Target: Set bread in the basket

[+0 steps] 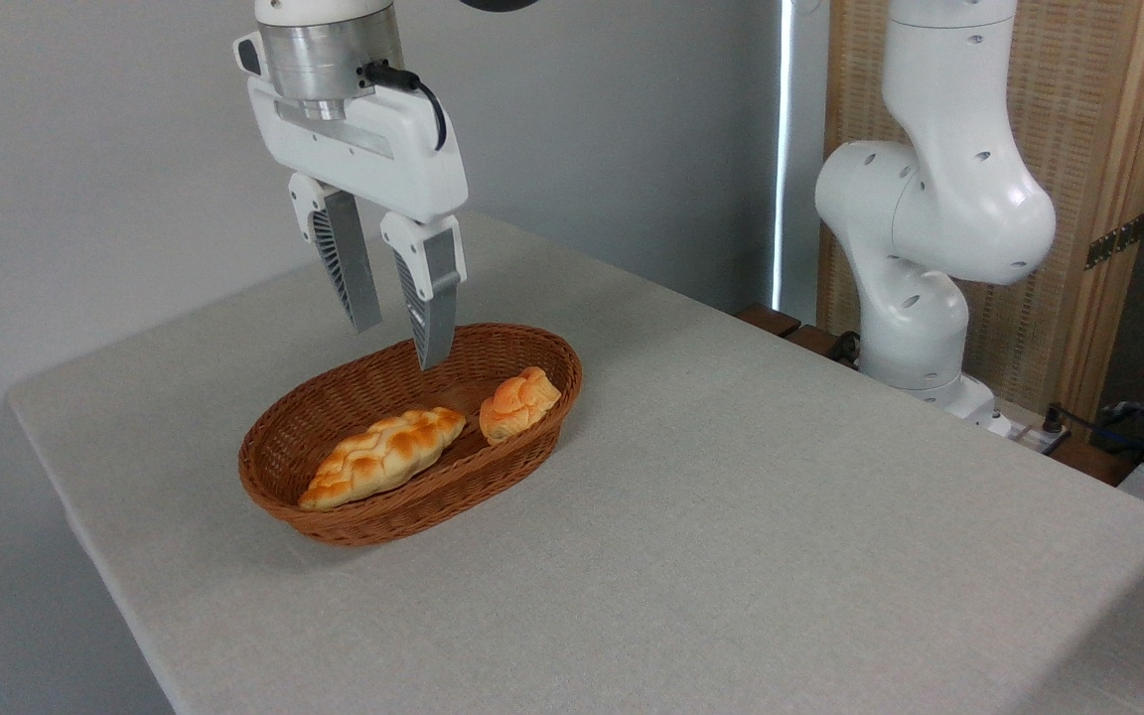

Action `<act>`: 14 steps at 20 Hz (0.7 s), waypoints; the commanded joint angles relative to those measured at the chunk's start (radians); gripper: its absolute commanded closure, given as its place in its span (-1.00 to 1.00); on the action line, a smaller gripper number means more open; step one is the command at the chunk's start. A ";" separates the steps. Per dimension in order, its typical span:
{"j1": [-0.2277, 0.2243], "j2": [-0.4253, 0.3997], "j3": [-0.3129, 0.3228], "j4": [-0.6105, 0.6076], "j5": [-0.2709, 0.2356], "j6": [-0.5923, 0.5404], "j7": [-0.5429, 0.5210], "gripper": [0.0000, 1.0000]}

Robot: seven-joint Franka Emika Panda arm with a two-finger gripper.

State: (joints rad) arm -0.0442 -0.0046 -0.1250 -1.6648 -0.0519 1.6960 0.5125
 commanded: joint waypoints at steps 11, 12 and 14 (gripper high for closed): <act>0.006 0.002 0.093 0.102 -0.055 -0.136 0.126 -1.00; 0.004 0.002 0.091 0.102 -0.055 -0.139 0.126 -1.00; 0.004 0.000 0.091 0.102 -0.055 -0.141 0.126 -1.00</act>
State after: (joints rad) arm -0.0332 -0.0026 -0.0457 -1.5763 -0.0842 1.5820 0.6246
